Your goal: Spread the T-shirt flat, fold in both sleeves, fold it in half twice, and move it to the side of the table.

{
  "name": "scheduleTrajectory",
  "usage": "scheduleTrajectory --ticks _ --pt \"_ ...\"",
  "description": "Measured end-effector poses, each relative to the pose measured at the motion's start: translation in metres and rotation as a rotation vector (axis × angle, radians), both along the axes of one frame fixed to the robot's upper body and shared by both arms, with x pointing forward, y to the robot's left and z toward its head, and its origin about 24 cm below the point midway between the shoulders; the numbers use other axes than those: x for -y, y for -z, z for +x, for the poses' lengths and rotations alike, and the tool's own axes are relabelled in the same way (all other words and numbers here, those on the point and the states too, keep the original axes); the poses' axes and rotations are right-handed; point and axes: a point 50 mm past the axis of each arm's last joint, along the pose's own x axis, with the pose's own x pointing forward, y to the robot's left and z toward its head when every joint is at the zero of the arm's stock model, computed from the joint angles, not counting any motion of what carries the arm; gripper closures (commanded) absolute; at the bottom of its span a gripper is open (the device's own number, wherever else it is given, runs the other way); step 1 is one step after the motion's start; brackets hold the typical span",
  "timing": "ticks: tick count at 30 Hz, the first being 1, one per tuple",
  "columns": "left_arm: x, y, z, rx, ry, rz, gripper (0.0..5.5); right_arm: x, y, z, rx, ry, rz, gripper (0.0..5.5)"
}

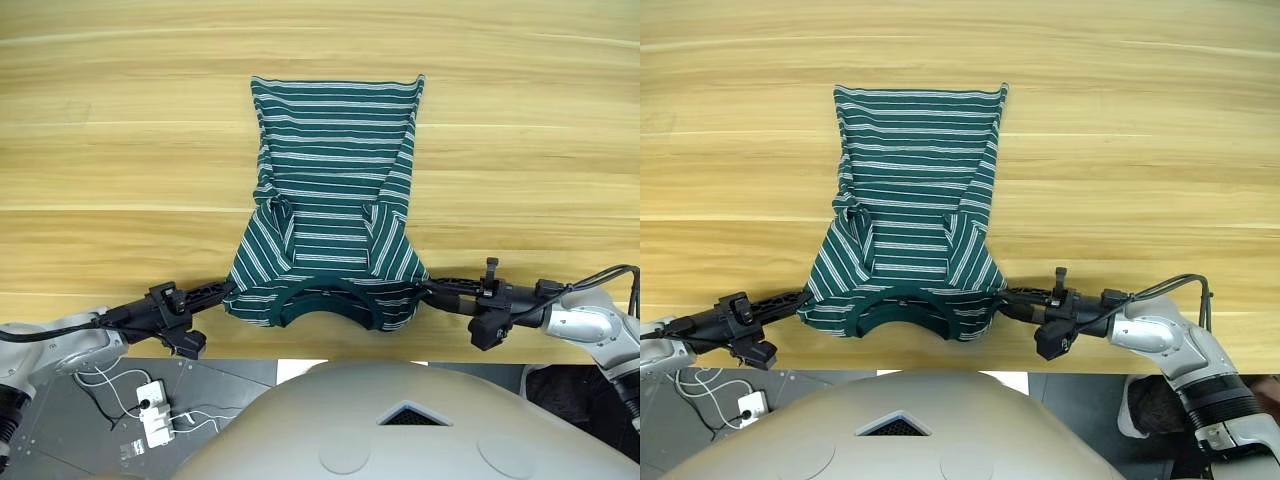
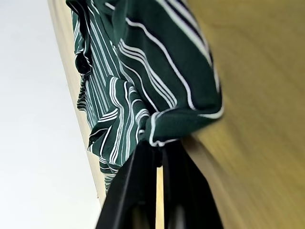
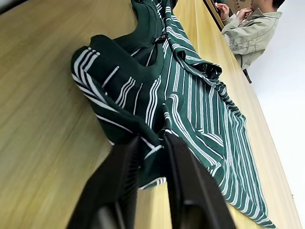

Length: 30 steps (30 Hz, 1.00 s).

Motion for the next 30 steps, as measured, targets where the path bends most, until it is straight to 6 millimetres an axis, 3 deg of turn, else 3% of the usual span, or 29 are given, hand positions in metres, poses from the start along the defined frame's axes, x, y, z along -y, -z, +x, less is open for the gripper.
scheduleTrajectory --ticks 3,9,12,15,18,21,23,26,30 --pt "0.0 0.0 0.0 0.0 0.003 0.002 5.5 0.0 0.0 0.0 0.002 0.004 0.004 5.49" --pt "0.001 0.0 0.001 -0.003 0.001 0.01 5.5 -0.002 0.0 0.0 0.003 0.01 0.015 5.49" --pt "0.005 -0.003 0.001 -0.057 -0.088 -0.035 5.5 -0.003 0.001 0.002 0.002 0.028 0.026 5.49" --pt "0.026 -0.006 -0.002 -0.173 -0.218 -0.176 5.5 -0.006 -0.003 0.007 0.005 0.066 0.069 5.49" --pt "0.045 -0.022 0.007 -0.209 -0.236 -0.248 5.5 -0.01 -0.013 0.018 0.046 0.089 0.118 5.49" --pt "0.052 -0.048 0.024 -0.152 -0.25 -0.288 5.5 -0.009 -0.015 0.021 0.058 0.095 0.121 5.49" --pt "0.056 -0.059 0.029 -0.205 -0.314 -0.344 5.5 -0.009 -0.016 0.023 0.054 0.112 0.125 5.49" --pt "0.053 -0.06 0.027 -0.373 -0.427 -0.339 5.5 -0.011 -0.024 0.027 -0.011 0.154 0.148 5.49" --pt "0.037 -0.071 0.036 -0.422 -0.511 -0.243 5.5 -0.013 -0.036 0.03 -0.193 0.2 0.148 5.49"
